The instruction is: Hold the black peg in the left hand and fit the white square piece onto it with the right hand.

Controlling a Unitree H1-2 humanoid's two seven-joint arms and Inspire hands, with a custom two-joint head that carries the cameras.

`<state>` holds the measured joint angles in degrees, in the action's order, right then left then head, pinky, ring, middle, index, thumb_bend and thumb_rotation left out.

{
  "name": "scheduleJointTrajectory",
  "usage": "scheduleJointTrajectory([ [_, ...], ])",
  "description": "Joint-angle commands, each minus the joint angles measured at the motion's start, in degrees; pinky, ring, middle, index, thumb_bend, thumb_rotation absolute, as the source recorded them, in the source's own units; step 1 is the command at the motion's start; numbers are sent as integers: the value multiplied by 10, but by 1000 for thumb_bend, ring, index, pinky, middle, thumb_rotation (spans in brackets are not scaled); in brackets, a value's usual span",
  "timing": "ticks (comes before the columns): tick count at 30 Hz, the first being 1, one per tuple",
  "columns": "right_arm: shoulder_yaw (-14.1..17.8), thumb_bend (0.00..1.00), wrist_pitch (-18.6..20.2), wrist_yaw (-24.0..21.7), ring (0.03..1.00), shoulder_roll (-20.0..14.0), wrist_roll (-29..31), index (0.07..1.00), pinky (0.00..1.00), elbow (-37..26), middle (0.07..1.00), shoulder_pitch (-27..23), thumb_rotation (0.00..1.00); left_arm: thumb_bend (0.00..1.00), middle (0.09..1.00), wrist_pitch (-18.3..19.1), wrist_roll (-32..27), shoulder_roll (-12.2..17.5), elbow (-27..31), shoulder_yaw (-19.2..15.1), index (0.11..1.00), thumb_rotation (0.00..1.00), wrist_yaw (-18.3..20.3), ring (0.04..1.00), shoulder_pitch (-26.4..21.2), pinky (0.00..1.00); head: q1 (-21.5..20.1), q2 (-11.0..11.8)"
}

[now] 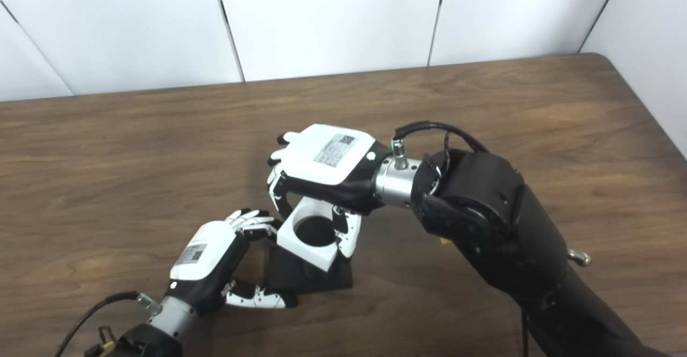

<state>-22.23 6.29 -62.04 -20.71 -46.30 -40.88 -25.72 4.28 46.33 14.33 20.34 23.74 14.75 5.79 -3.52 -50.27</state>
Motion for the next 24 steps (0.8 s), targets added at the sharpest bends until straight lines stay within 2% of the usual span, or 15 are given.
scheduleJointTrajectory([
  [1, 6, 524, -6, 8, 908, -4, 3, 484, 994, -6, 798, -12, 131, 524, 799, 2, 1, -4, 9, 9, 484, 53, 19, 890, 1, 959, -1, -1],
  [24, -2, 523, -16, 9, 901, -5, 4, 484, 948, 1, 793, 2, 130, 524, 797, -1, -2, -5, 11, 5, 484, 53, 20, 886, 2, 957, -5, 0],
])
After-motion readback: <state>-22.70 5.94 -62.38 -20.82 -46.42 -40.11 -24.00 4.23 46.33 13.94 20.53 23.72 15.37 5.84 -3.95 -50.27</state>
